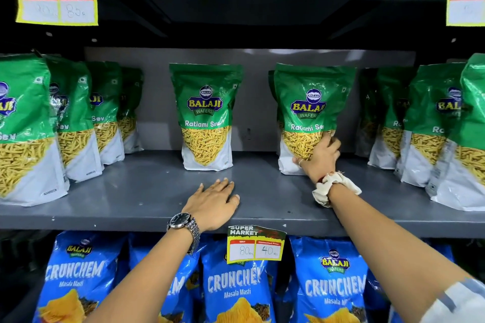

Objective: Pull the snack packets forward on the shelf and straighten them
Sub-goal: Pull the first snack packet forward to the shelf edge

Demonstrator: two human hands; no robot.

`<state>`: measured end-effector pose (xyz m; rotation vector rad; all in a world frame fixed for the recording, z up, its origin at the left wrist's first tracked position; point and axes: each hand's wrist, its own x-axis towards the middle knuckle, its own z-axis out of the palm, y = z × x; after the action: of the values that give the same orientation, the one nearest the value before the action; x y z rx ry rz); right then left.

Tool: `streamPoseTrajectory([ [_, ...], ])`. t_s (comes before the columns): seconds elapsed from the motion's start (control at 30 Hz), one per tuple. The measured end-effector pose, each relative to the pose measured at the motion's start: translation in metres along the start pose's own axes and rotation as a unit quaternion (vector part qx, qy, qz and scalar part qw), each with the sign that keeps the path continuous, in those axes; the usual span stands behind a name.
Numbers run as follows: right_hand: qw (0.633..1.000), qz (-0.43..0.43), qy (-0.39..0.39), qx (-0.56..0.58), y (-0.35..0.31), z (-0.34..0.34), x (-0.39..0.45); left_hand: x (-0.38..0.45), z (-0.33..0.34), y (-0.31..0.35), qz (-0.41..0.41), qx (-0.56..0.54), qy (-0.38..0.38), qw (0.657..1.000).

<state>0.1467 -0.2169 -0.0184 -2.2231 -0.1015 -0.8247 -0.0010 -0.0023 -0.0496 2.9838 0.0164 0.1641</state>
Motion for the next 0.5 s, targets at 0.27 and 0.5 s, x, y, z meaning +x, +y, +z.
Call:
streamPoseTrajectory([
  [0.27, 0.999, -0.041, -0.001, 0.031, 0.010, -0.042, -0.041, -0.003, -0.001, 0.002, -0.001, 0.007, -0.001, 1.000],
  [0.5, 0.997, -0.055, 0.018, 0.055, 0.017, -0.073, -0.069, -0.003, -0.001, 0.002, -0.006, 0.009, 0.006, 1.000],
])
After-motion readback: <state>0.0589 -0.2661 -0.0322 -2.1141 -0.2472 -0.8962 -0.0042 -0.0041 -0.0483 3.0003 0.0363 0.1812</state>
